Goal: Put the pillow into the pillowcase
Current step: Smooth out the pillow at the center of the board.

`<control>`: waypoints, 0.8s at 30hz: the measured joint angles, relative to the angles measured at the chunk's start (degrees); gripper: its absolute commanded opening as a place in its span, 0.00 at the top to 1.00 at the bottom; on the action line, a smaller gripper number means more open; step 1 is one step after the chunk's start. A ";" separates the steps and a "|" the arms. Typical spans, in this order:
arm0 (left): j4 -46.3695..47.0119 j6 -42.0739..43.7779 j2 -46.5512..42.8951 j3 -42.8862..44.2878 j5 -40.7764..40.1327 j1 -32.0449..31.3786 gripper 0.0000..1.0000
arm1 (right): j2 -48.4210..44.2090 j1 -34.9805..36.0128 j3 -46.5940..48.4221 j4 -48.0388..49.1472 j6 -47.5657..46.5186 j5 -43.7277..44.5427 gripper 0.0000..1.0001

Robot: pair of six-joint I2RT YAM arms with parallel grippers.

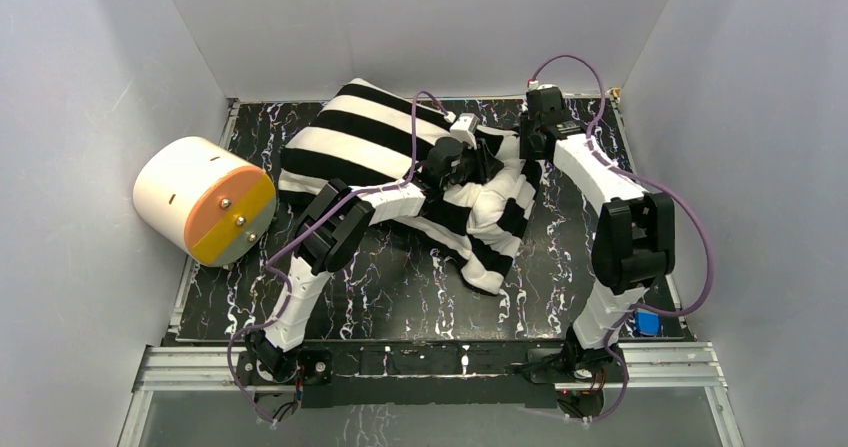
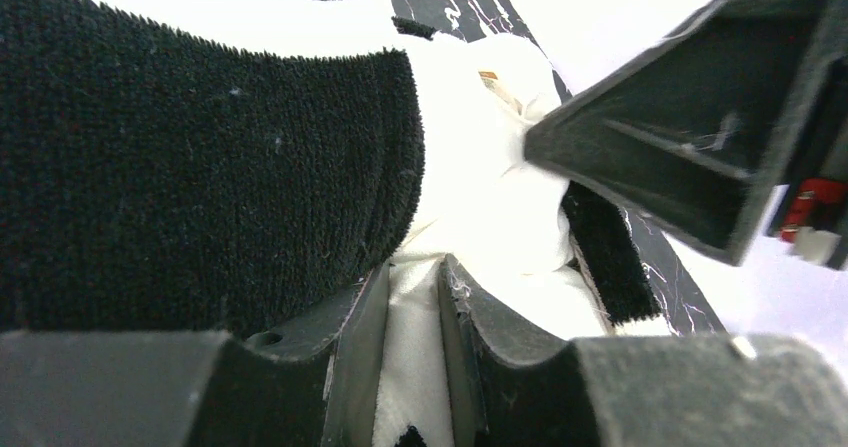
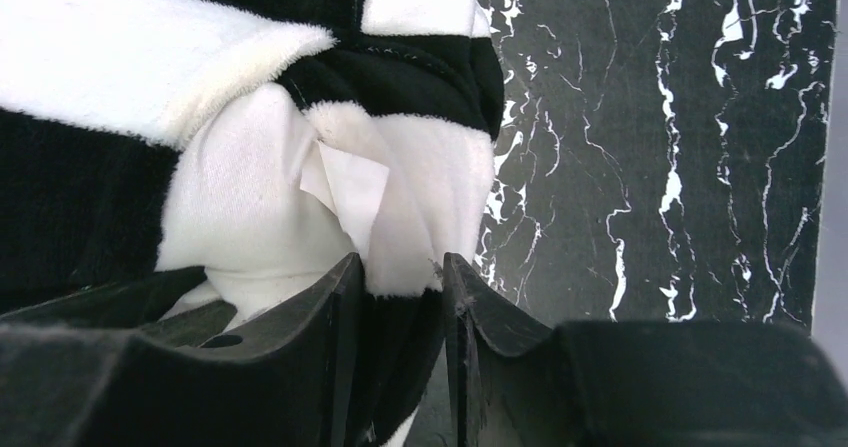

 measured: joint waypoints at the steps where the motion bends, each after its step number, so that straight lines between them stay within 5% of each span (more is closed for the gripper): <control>1: 0.00 0.00 0.00 0.02 0.00 0.00 0.74 | -0.55 -0.09 0.00 -0.31 -0.02 -0.11 0.58; 12: -0.02 0.00 -0.04 0.00 0.07 0.02 0.74 | -2.08 -0.90 -0.81 -0.76 0.87 -2.58 0.58; 16: -0.04 -0.02 -0.07 -0.02 0.07 0.02 0.73 | 0.94 -0.98 -0.11 -0.76 0.85 -3.39 1.00; 21: -1.53 -0.31 0.92 1.73 -0.09 0.24 0.73 | 4.55 -2.60 4.61 -3.41 1.44 -10.05 1.00; 24: -1.81 -0.48 1.42 2.16 -0.15 0.37 0.73 | 0.46 -8.39 2.38 2.36 5.90 -26.38 1.00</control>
